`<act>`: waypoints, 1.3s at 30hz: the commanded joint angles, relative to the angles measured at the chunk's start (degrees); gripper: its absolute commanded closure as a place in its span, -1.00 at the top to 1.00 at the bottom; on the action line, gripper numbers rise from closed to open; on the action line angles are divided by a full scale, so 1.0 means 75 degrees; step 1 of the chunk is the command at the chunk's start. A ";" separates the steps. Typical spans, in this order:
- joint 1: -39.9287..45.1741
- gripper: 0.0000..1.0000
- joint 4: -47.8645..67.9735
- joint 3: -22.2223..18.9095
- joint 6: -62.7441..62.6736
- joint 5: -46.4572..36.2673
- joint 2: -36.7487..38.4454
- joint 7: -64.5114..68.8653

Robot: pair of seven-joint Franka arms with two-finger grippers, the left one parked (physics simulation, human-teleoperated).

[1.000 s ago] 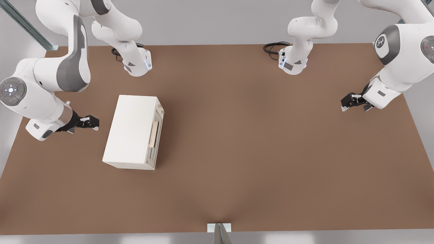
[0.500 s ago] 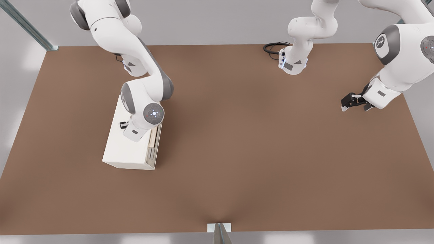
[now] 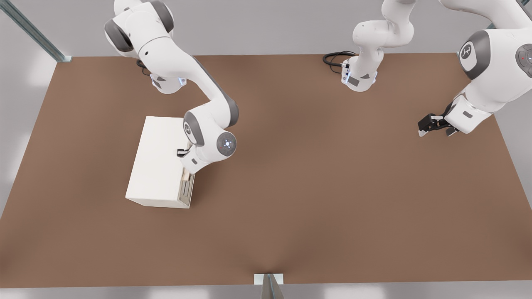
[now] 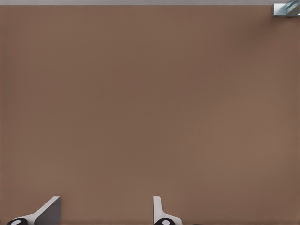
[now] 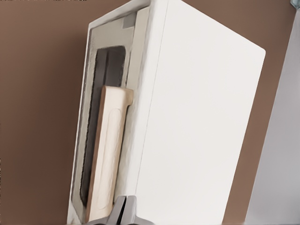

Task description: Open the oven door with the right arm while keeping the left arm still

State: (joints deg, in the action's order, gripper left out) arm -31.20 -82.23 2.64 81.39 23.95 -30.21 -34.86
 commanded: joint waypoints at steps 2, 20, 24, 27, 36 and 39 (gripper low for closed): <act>-0.0094 -0.99 0.0006 0.0000 0.0105 0.0040 -0.0097 -0.3063; -0.0070 -0.99 0.0006 -0.0023 0.0116 0.0416 -0.0589 -0.3051; -0.0082 -1.00 0.0006 -0.0023 0.0163 0.0392 -0.0648 -0.3144; -0.0245 -1.00 0.0263 0.0024 0.0128 0.0299 -0.0741 -0.3414; 0.0011 1.00 0.3674 0.0012 -0.0669 -0.2409 -0.1269 -0.1272; 0.1593 1.00 0.2351 0.0059 -0.0282 -0.2560 0.0699 0.2419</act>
State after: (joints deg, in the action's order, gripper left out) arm -21.94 -61.78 3.07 76.67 7.64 -28.63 -51.62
